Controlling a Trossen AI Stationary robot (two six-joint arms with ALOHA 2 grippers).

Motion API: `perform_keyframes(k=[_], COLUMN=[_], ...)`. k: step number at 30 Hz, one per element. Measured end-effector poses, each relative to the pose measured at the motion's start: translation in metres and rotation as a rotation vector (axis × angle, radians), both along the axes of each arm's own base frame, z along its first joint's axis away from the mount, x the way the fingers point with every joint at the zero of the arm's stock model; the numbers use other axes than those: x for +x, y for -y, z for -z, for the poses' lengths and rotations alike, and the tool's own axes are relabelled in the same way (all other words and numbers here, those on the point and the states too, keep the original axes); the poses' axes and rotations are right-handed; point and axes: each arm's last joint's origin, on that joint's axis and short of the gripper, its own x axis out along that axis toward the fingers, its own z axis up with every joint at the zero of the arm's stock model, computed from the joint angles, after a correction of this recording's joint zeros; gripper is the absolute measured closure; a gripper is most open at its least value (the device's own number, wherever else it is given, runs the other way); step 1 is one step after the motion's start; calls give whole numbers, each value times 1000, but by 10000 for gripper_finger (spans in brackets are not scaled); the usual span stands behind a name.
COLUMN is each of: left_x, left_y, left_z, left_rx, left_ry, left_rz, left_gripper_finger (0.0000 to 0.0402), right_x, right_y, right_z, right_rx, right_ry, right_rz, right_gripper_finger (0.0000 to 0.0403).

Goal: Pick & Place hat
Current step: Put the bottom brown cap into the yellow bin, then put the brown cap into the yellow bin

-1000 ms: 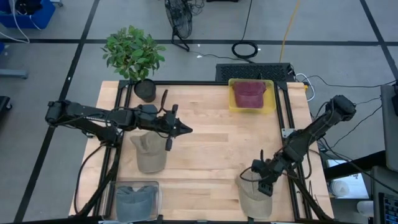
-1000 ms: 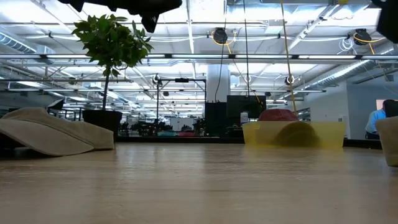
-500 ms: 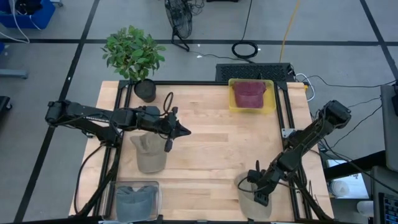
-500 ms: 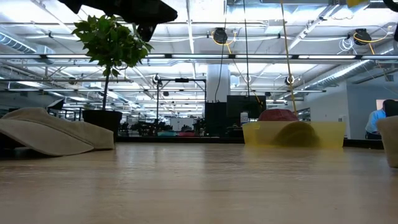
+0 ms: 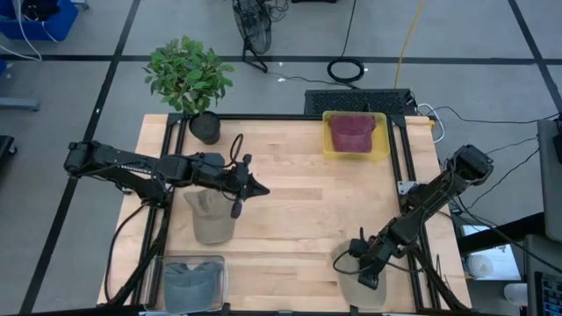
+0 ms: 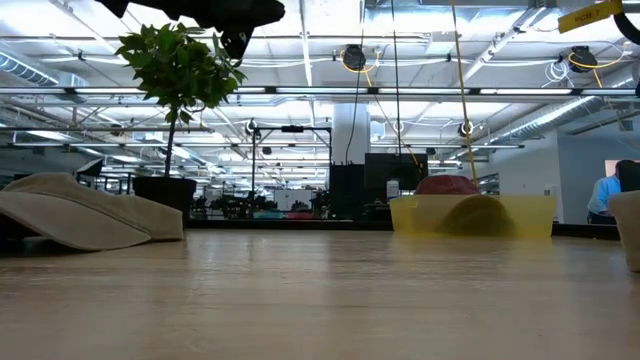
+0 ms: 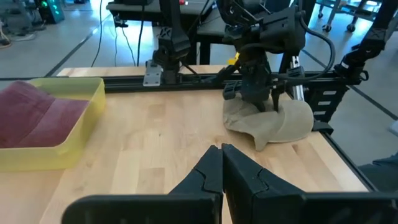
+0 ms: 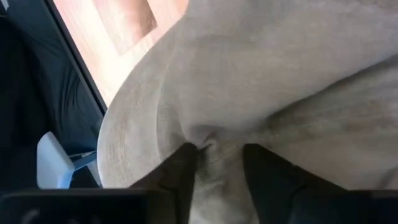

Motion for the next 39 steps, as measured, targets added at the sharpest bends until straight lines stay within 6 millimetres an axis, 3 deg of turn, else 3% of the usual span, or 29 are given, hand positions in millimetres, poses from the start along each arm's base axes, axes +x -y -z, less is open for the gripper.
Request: perform_keyframes(k=[8, 22, 31, 39], left_x=[0, -1, -3, -4], left_y=[2, 10, 21, 26], left_z=[0, 2, 4, 4], left_rx=[23, 5, 5, 1], left_ry=[1, -17, -47, -49], left_rz=[16, 41, 80, 82], left_gripper_finger=[392, 392, 392, 392], right_x=[5, 14, 9, 8], right_y=[2, 36, 18, 12], right_z=[-1, -24, -62, -50], right_rx=[-5, -28, 245, 183], right_ry=[46, 132, 321, 275], right_rz=[1, 2, 53, 97], right_gripper_finger=[393, 401, 355, 262])
